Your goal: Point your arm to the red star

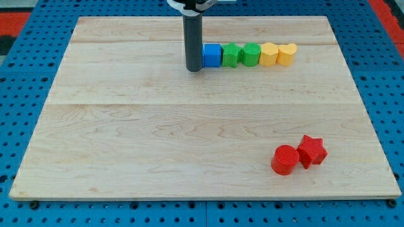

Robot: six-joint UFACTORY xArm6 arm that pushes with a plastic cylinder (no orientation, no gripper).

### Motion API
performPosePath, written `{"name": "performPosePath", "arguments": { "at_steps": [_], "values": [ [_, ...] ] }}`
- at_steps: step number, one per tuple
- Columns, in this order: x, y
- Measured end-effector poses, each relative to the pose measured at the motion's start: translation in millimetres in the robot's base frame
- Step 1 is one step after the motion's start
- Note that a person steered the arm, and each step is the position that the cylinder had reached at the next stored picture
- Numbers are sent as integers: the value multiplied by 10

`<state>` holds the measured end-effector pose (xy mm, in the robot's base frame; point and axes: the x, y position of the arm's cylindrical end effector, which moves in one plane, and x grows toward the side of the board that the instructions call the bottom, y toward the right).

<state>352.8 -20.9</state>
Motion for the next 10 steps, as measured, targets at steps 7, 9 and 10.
{"name": "performPosePath", "arguments": {
  "at_steps": [7,9,10],
  "values": [
    [1777,31],
    [2433,521],
    [2656,734]
  ]
}}
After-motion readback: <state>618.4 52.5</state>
